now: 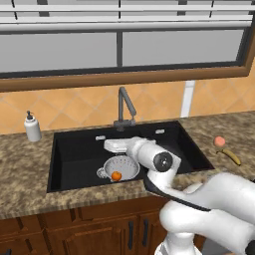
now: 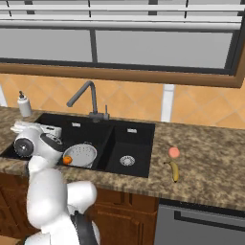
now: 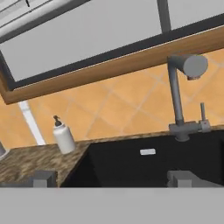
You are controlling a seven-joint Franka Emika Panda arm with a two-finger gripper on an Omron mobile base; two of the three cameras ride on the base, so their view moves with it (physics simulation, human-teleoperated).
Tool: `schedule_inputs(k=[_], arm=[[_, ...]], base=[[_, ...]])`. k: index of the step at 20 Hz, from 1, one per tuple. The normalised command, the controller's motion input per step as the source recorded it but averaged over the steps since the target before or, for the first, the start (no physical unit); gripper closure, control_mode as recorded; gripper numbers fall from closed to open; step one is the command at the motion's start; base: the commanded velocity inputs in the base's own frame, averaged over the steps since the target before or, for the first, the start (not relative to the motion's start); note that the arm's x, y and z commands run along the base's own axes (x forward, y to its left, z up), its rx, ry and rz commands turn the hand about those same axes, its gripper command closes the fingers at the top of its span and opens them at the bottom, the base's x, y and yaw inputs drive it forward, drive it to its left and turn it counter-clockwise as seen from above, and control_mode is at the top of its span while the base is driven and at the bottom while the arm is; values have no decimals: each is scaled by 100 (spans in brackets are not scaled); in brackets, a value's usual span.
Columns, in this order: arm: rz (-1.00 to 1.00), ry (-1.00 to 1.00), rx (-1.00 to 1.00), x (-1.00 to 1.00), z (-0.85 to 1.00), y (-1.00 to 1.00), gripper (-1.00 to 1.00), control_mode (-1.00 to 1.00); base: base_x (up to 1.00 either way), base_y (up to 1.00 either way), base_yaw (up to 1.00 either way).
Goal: Put the colander in the sink, put the tangerine, banana, peach in the colander, and turn on the sink faucet and pour water over the colander.
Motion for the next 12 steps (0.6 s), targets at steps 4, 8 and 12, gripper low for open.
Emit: schedule_inputs(k=[4,8,12], arm=[[0,14,14,-100,88,-34,-100,-100],[-9,19,18,-96,40,-86,-100,-100],[-25,56,4,-35,6,-100,-100,-100]], base=[[0,0,0],[0,0,0],[0,0,0]])
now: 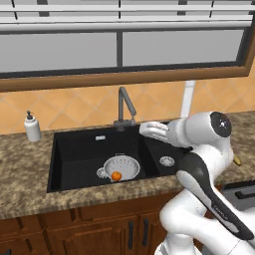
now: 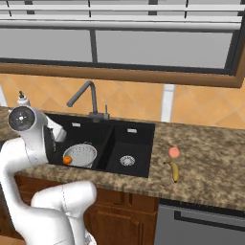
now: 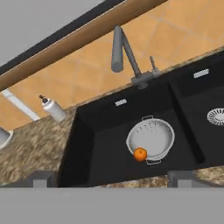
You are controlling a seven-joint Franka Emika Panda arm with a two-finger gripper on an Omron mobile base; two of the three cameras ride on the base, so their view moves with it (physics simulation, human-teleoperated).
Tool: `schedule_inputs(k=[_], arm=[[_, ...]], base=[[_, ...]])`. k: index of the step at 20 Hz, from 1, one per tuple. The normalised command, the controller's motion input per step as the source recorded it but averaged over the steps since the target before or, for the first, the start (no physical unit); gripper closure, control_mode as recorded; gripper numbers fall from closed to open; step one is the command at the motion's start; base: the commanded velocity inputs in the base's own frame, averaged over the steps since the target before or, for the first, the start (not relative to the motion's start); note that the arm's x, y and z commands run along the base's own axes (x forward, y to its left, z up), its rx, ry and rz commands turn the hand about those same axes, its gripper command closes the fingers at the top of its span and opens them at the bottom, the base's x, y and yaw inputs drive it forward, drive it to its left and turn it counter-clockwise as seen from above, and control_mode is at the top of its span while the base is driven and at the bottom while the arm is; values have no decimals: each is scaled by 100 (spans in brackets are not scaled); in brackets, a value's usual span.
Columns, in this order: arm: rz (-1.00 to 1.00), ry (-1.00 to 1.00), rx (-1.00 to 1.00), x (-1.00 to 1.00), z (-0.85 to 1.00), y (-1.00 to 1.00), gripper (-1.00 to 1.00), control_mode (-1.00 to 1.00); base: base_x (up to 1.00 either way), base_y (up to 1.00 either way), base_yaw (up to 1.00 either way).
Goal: Put the colander in the sink, put the tangerine, banana, peach in the colander, and turn on the sink faucet and pour water over the colander.
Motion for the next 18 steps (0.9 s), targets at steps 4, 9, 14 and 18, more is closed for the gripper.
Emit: schedule_inputs(k=[4,9,14,18], arm=[[-36,58,0,-17,-1,-100,-100,-100],[-42,11,6,-44,-36,-100,-100,-100],[-24,8,10,-31,-43,-100,-100,-100],[-29,19,10,-2,-34,-100,-100,-100]], base=[[0,0,0],[0,0,0],[0,0,0],[0,0,0]])
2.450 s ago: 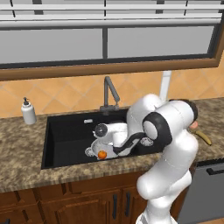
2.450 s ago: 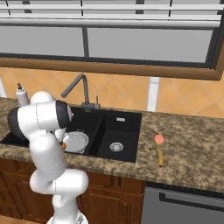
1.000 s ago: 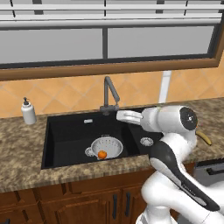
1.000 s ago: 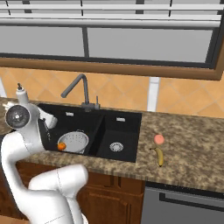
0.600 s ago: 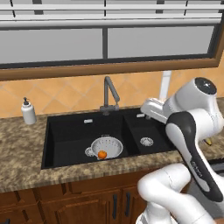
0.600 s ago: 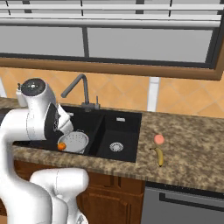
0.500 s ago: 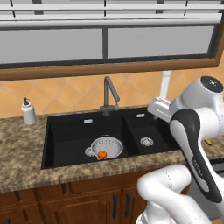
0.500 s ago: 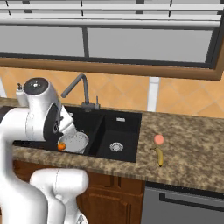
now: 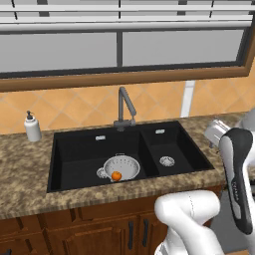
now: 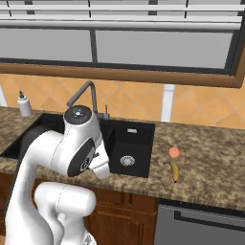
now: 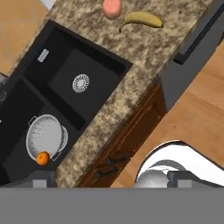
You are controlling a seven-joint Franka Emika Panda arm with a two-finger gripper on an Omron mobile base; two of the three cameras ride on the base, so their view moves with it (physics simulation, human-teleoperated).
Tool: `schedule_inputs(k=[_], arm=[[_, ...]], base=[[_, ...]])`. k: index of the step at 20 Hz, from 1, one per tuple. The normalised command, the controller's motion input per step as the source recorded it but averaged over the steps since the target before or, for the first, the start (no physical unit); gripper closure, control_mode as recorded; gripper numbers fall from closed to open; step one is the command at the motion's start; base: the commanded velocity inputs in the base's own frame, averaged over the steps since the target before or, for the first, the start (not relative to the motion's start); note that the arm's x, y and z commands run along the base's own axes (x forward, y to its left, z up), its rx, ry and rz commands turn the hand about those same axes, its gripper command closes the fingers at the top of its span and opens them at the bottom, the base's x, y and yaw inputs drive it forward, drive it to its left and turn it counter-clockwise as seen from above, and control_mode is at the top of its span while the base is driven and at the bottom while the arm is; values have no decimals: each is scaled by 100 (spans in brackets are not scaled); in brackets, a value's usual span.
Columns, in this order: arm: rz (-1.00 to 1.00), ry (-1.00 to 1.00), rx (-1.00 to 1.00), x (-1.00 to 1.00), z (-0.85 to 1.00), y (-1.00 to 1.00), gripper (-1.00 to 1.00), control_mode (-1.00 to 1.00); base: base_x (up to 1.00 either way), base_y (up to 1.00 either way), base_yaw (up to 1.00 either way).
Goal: Put the colander in the sink, put the tangerine, banana, peach in the colander, and turn on the sink faucet and pour water over the colander.
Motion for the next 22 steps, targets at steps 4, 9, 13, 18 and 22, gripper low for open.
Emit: schedule_inputs(k=[4,9,13,18,22], arm=[[-40,25,16,3,-18,-97,-100,-100],[-43,25,20,21,-6,-66,-100,-100],[-42,21,16,32,-5,-54,-100,-100],[-48,14,12,41,-17,-30,-100,-100],[-53,8,4,55,-30,-3,-100,-100]], base=[[0,0,0],[0,0,0],[0,0,0],[0,0,0],[0,0,0]])
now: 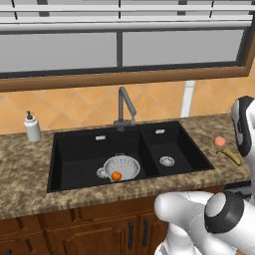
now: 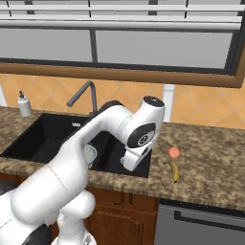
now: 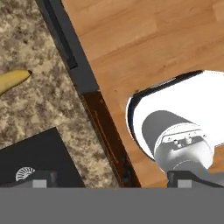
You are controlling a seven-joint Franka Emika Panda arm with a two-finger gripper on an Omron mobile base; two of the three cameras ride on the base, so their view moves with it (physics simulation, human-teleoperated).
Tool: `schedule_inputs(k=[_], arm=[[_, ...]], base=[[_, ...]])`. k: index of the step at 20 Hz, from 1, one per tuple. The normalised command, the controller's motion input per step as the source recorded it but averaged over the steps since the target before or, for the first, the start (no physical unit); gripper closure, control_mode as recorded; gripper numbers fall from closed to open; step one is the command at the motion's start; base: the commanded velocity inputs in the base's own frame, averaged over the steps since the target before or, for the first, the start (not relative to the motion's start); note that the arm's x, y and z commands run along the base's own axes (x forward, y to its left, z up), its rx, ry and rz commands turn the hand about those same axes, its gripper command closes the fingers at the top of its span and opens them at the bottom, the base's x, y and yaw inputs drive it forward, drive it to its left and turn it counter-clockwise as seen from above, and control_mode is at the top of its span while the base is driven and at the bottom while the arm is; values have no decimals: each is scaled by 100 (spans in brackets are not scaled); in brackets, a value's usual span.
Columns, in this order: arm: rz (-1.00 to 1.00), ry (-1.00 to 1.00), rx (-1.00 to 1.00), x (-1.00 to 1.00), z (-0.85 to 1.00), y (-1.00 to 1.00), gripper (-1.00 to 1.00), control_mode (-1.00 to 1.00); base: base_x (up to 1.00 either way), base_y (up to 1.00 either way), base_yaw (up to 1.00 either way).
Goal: Put the colander in the sink, put the tangerine, banana, peach in the colander, and turn on the sink faucet and pour water over the colander.
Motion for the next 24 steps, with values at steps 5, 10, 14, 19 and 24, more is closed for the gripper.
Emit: schedule_inputs(k=[5,10,14,19,24], arm=[[-50,4,1,49,-45,-18,-100,-100],[-46,11,0,40,-45,-42,-100,-100],[-41,13,0,23,-38,-59,-100,-100],[-29,11,0,28,-32,-57,-100,-100],[-1,7,0,42,-29,-19,-100,-100]], base=[[0,0,0],[0,0,0],[0,0,0],[0,0,0],[0,0,0]])
